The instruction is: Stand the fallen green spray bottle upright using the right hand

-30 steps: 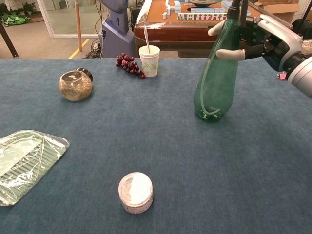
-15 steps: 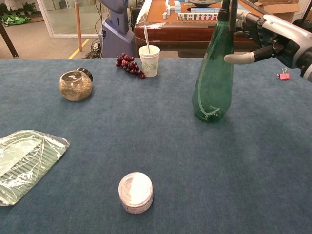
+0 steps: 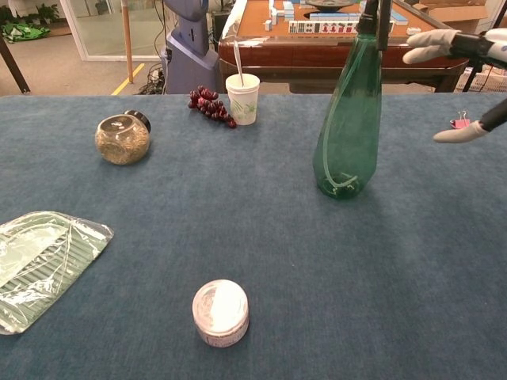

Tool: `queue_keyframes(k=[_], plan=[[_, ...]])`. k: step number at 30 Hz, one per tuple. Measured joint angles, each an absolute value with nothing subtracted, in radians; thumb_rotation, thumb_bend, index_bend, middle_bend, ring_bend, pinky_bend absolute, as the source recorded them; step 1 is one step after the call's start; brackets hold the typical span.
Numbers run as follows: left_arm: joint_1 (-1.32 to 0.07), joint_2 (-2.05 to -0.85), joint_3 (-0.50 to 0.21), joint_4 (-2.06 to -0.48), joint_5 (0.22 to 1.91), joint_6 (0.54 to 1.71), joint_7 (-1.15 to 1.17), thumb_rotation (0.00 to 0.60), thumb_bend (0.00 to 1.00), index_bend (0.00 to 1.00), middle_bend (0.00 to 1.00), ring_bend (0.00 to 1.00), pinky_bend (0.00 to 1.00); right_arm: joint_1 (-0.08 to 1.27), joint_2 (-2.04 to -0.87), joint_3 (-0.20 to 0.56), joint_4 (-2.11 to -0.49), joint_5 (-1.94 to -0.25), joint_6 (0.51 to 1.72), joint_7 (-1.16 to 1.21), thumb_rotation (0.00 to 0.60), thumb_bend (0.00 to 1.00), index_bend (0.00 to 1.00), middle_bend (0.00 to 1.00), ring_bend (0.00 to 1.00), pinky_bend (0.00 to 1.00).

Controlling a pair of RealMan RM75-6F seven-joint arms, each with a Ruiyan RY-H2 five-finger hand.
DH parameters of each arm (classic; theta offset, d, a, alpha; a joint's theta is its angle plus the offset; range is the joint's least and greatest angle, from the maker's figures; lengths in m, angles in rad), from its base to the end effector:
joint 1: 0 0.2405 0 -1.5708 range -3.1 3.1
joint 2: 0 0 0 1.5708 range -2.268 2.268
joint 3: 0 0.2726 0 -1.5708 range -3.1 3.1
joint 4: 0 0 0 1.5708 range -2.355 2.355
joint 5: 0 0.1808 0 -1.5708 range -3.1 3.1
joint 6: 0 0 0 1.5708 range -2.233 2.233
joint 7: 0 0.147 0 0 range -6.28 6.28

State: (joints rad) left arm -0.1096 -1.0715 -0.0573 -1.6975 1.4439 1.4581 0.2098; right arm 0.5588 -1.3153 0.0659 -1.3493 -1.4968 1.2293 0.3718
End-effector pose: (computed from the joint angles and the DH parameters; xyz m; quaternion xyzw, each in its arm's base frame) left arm -0.3052 0.1905 0.2015 -0.6200 -0.3467 -0.3301 0.6216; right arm -0.2380 -0.3286 0.1190 0.6600 -0.4086 0.4968 0.3882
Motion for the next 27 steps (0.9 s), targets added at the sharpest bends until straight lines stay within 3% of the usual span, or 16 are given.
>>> queue_keyframes(k=[5,11,27], plan=[[-0.12,-1.075,-0.06,-1.701,1.45,1.452,0.213,0.6,0.38,0.0,0.0,0.0,0.0,0.471,-1.201,0.054,-1.525,-1.446,1.274,0.23,0.6,0.05,0.06,0.12,0.0,0.0],[-0.129,-1.077,-0.063,-1.704,1.452,1.445,0.216,0.6,0.38,0.0,0.0,0.0,0.0,0.385,-1.118,0.049,-1.623,-1.404,1.337,0.159,0.6,0.05,0.06,0.12,0.0,0.0],[-0.138,-1.081,-0.064,-1.695,1.444,1.435,0.209,0.6,0.38,0.0,0.0,0.0,0.0,0.171,-1.079,-0.007,-1.706,-1.419,1.526,0.06,0.6,0.05,0.06,0.15,0.0,0.0]])
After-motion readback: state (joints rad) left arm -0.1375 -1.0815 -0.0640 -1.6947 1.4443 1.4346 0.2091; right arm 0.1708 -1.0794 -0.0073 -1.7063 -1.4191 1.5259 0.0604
